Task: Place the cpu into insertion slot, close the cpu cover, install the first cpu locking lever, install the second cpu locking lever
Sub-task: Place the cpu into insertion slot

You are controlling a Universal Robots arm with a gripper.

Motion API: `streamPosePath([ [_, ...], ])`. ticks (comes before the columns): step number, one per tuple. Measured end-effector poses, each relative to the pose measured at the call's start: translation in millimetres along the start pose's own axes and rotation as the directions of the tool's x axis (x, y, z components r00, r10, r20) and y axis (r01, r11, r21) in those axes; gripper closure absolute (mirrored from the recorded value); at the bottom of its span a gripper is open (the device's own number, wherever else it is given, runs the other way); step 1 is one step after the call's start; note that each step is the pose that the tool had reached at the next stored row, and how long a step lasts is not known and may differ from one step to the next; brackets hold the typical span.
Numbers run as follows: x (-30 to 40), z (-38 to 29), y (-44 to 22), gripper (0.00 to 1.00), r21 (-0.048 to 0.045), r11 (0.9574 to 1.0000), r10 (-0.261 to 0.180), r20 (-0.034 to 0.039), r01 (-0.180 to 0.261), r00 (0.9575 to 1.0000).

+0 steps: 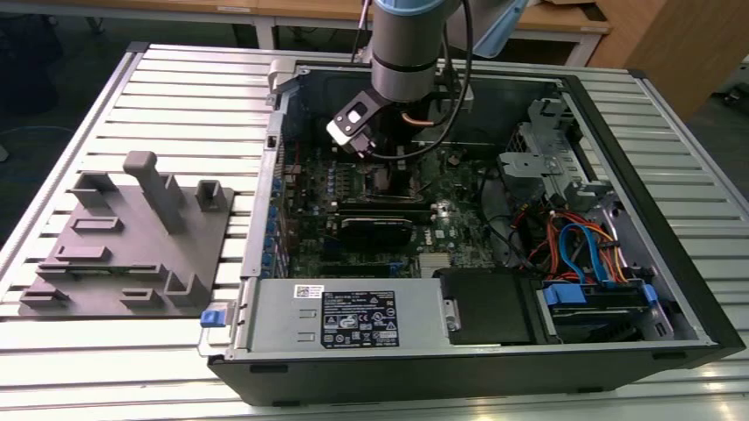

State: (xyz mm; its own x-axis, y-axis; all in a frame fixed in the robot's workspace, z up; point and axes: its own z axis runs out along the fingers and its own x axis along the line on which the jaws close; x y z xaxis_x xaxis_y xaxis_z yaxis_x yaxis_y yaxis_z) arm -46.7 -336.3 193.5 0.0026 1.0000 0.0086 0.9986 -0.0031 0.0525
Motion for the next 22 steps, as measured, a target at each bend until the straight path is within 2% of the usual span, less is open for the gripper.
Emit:
streamPosePath([
  [4,0.4,2.1,-0.4,0.46,0.0005,1.0,0.0,0.0006,0.0,1.0],
  [22,0.5,2.6,-0.3,0.46,0.0001,1.0,0.0,0.0001,0.0,1.0],
])
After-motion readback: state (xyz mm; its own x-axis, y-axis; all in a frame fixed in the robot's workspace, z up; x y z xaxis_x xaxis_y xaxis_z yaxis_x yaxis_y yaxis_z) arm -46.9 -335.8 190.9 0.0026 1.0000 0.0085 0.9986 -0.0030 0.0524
